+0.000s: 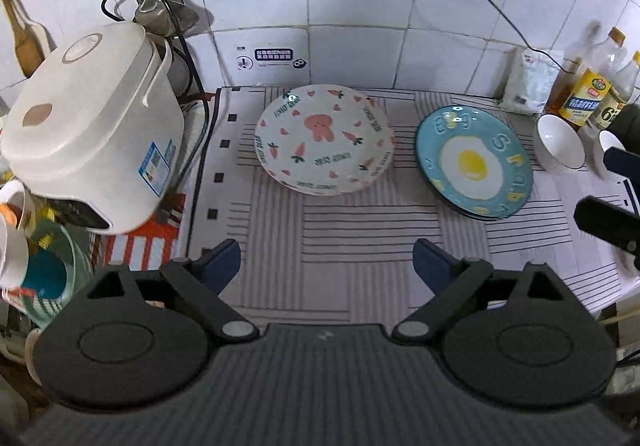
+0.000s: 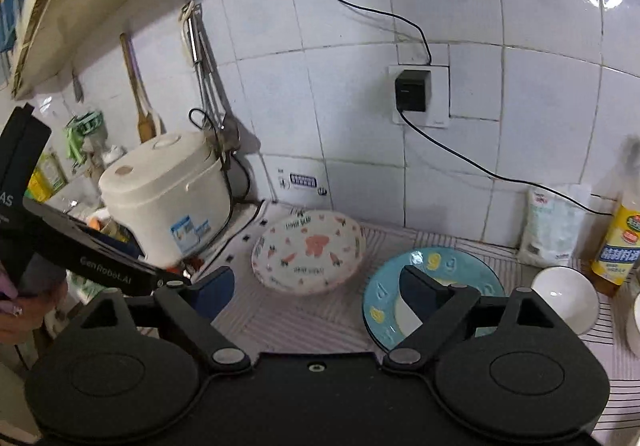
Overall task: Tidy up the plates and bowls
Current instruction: 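Move both grippers to the pink bunny plate rim and close them, then lift the pink bunny plate with both grippers toward the Egg plate stack, then lower the pink bunny plate onto the stack and open both grippers, then move both grippers to the white bowl by the stove and close on its rim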
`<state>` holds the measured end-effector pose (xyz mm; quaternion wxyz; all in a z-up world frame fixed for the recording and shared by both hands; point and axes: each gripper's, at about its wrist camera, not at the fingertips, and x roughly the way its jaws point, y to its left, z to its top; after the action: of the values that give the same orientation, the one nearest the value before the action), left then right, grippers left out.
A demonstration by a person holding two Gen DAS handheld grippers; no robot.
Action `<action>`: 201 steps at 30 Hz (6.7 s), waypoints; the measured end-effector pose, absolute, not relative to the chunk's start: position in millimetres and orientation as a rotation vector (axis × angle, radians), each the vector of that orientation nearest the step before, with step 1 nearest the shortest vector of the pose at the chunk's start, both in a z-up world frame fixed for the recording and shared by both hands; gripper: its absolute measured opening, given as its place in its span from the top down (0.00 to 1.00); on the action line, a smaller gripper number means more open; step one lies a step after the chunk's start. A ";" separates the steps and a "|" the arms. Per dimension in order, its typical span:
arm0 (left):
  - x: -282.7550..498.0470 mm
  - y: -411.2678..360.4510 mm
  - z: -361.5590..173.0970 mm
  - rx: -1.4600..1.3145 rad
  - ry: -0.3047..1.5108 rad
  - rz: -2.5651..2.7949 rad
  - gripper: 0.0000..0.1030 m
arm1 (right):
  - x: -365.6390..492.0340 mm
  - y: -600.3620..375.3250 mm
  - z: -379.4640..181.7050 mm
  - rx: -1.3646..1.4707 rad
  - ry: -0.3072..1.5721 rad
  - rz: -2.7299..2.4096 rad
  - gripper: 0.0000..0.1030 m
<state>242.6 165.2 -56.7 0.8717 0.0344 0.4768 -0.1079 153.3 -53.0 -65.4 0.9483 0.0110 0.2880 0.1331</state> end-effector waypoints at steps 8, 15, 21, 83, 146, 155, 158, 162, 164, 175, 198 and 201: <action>299.9 209.9 -77.4 0.065 0.991 -0.270 0.06 | 204.1 -15.3 -96.4 0.019 0.582 0.226 0.10; 352.0 231.5 -115.8 0.026 0.986 -0.267 0.06 | 246.2 -2.2 -157.1 0.111 0.638 0.185 0.11; 382.0 228.2 -158.5 -0.038 0.978 -0.281 0.06 | 267.2 -2.8 -212.2 0.274 0.668 0.097 0.15; 344.8 154.8 -134.2 -0.035 0.991 -0.640 0.72 | 229.8 10.1 -166.5 0.347 0.506 0.013 0.74; 297.2 49.0 -92.4 0.350 1.059 -0.691 0.60 | 242.0 -23.1 -170.1 0.231 0.644 -0.192 0.65; 263.2 50.4 -44.5 0.429 0.988 -0.713 0.40 | 201.0 -21.2 -124.5 0.138 0.578 -0.162 0.54; 249.8 48.2 -34.5 0.436 0.962 -0.733 0.35 | 187.5 -23.0 -116.0 0.105 0.561 -0.165 0.47; 232.1 43.1 -28.8 0.460 0.937 -0.750 0.28 | 171.9 -29.2 -110.8 0.068 0.548 -0.170 0.33; 224.8 40.4 -28.2 0.468 0.936 -0.742 0.28 | 165.9 -34.2 -109.5 0.048 0.547 -0.172 0.28; 198.2 1.4 -35.7 0.467 0.964 -0.678 0.13 | 129.7 -82.9 -111.1 -0.007 0.558 -0.107 0.11; 143.6 -178.4 -88.4 0.366 0.998 -0.724 0.11 | 57.1 -298.6 -218.5 0.053 0.712 -0.192 0.06; 142.0 -206.5 -109.3 0.309 0.995 -0.747 0.11 | 59.1 -321.7 -245.6 0.063 0.713 -0.188 0.06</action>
<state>142.0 -206.5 -109.3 0.8016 0.1439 0.4639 -0.3486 59.1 -321.7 -245.6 0.9323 0.0306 0.3484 -0.0917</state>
